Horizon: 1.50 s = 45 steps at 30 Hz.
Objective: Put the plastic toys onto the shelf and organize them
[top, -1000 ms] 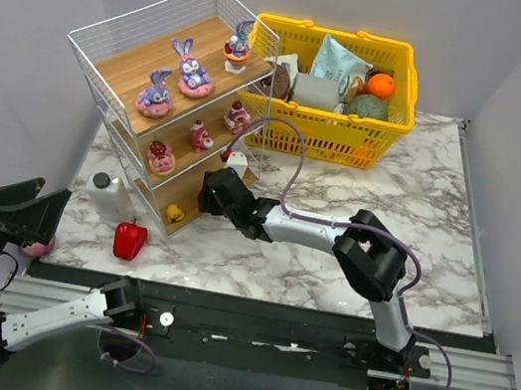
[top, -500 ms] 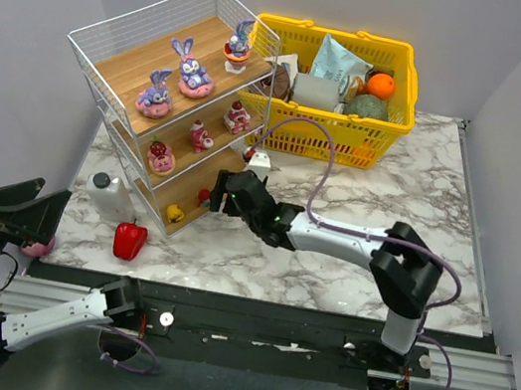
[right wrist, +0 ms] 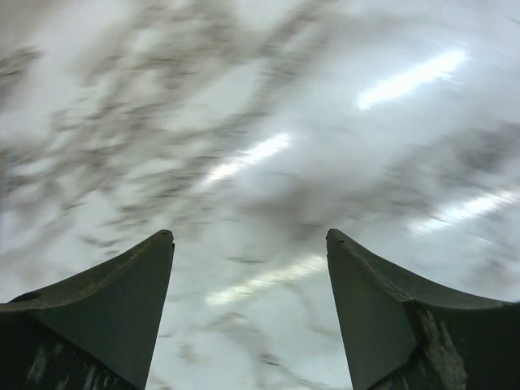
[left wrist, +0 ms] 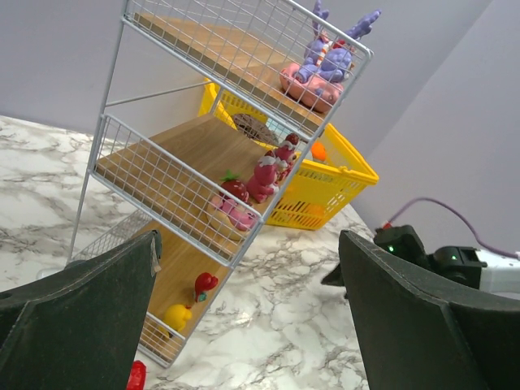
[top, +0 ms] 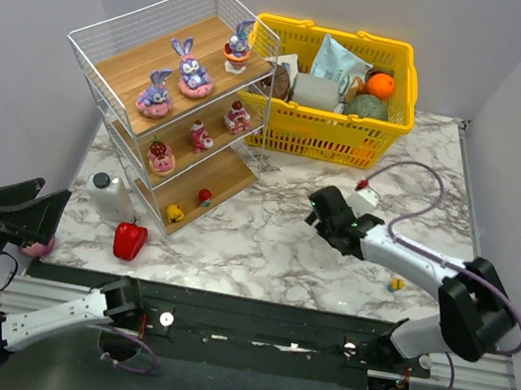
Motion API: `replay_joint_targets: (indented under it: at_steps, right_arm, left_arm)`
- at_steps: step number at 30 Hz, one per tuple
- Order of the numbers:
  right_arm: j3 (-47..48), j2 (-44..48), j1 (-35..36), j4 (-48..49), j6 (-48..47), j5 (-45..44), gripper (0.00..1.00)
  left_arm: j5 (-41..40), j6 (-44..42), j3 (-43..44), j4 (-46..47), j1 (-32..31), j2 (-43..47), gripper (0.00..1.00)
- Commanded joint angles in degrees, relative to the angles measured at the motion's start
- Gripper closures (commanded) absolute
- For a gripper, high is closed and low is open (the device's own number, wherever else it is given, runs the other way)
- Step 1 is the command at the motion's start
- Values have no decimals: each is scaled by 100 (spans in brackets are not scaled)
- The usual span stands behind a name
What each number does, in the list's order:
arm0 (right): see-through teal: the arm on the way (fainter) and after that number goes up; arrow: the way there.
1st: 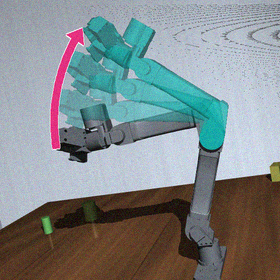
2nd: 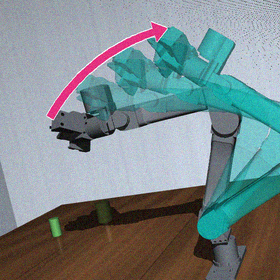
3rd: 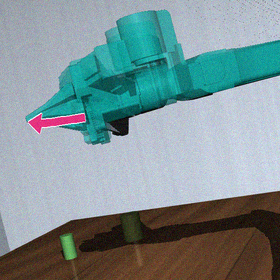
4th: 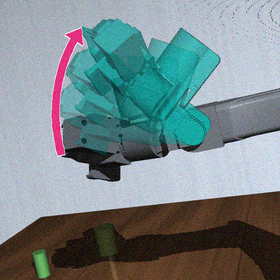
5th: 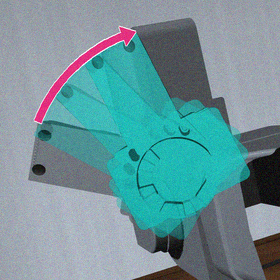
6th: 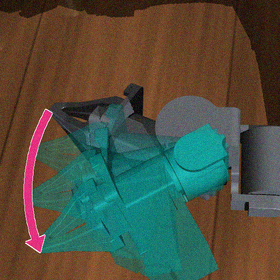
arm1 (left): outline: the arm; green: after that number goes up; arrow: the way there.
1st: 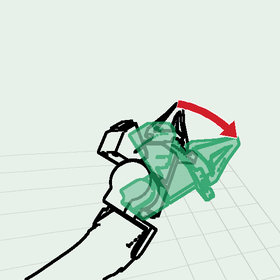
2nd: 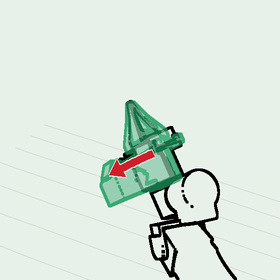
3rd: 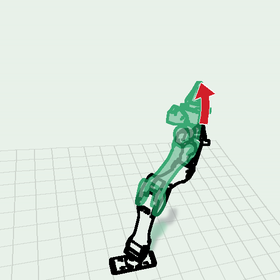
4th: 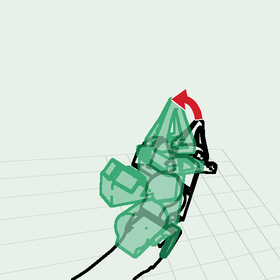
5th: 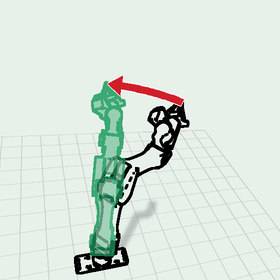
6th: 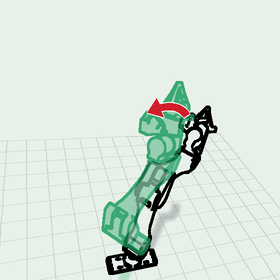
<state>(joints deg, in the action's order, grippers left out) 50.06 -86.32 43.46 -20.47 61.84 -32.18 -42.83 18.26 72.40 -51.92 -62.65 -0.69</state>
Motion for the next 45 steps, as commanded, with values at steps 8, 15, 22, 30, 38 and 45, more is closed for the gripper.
replay_joint_targets:
  at_steps: [8, 15, 22, 30, 38, 45]
  right_arm:
    - [-1815, 2541, -979, -1977, 2226, -464, 16]
    - [-2053, 2612, -1989, -2295, 2209, -122, 13]
    - [-2159, 2752, -2333, -2602, 2297, -16, 11]
    - [-2133, 2972, -2342, -2611, 2095, 81, 11]
    - [-1773, 3236, -2456, -2980, 1720, -209, 11]
    - [-1052, 3455, -3272, -3700, 1015, -367, 11]
  left_arm:
    - [-6, 11, -33, 226, -212, 253, 1]
    - [-15, 37, -77, 226, -221, 306, 1]
    - [3, -68, -191, 349, -239, 315, 1]
    - [-68, -139, -261, 437, -265, 385, 1]
    - [11, -77, -358, 481, -300, 394, 1]
    - [-15, -95, -691, 700, -318, 148, 1]
